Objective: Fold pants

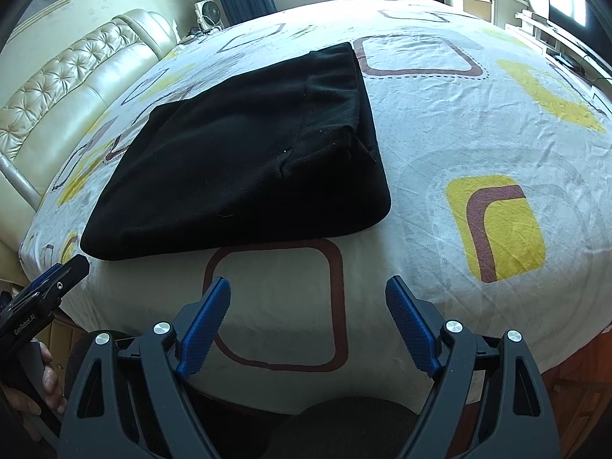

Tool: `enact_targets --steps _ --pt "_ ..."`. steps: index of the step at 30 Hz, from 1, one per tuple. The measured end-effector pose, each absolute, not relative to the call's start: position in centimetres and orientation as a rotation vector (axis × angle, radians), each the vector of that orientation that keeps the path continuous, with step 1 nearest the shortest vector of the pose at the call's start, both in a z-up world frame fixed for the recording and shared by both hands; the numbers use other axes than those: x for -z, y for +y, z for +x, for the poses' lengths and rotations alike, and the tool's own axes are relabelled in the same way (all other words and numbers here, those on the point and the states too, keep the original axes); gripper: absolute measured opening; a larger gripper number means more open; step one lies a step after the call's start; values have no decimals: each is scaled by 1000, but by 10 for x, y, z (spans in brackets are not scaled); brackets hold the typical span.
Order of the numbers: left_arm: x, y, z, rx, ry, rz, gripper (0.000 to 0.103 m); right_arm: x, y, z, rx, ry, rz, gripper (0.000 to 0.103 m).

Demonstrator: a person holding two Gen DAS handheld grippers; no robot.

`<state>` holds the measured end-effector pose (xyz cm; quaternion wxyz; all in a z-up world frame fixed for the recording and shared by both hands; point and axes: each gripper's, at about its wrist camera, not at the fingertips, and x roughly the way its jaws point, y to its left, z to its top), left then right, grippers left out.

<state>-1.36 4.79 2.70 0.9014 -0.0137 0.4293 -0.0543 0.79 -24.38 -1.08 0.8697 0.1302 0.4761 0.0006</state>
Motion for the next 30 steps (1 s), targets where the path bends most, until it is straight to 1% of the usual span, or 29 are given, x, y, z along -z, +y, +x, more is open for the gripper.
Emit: enact_targets --steps 30 --pt "-47 35 -21 161 789 30 98 15 -241 10 -11 1017 280 82"
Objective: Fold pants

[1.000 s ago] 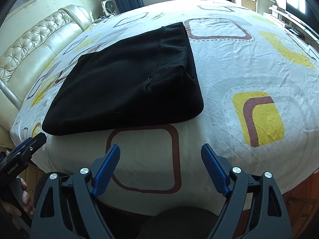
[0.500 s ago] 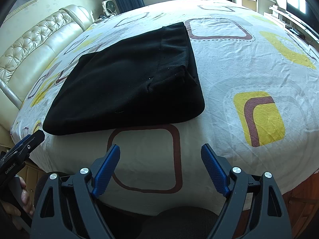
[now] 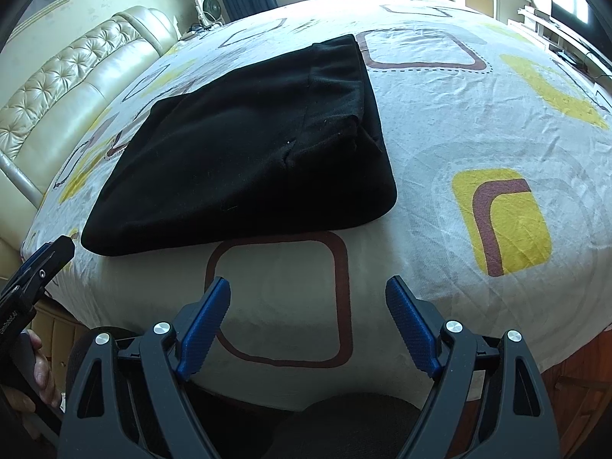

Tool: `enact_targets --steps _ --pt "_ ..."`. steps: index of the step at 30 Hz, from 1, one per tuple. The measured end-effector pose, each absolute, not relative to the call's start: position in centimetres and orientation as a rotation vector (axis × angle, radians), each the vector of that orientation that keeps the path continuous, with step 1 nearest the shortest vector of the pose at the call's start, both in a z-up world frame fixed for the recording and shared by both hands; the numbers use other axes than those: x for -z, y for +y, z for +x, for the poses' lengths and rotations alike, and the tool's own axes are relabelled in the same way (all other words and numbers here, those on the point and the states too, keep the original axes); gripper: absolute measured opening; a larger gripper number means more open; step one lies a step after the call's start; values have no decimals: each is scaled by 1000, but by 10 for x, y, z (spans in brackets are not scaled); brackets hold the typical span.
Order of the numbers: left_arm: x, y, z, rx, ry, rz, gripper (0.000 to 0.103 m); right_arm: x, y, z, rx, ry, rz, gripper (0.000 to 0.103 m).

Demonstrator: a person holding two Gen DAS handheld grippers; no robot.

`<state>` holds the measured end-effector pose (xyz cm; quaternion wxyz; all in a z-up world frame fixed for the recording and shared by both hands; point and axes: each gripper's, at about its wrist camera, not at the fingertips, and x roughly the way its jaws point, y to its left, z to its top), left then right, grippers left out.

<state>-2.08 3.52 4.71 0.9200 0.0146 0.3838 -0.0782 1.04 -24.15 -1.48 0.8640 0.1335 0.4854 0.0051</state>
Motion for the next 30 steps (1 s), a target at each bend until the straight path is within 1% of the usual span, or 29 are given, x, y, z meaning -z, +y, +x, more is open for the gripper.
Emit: enact_targets --steps 14,15,18,23,26,30 --pt "-61 21 -25 109 725 113 98 17 -241 10 -20 1031 284 82" --pt "-61 19 -25 89 724 125 101 18 -241 10 -22 1033 285 82" --pt "-61 18 -30 56 716 131 101 19 -240 9 -23 1036 286 82" --pt "-69 15 -29 187 744 114 101 15 -246 7 -32 1034 317 82" --pt "-78 30 -4 209 765 95 101 0 -257 9 -64 1019 392 82" --pt "-80 88 67 97 763 7 101 -41 -287 39 -77 903 444 82"
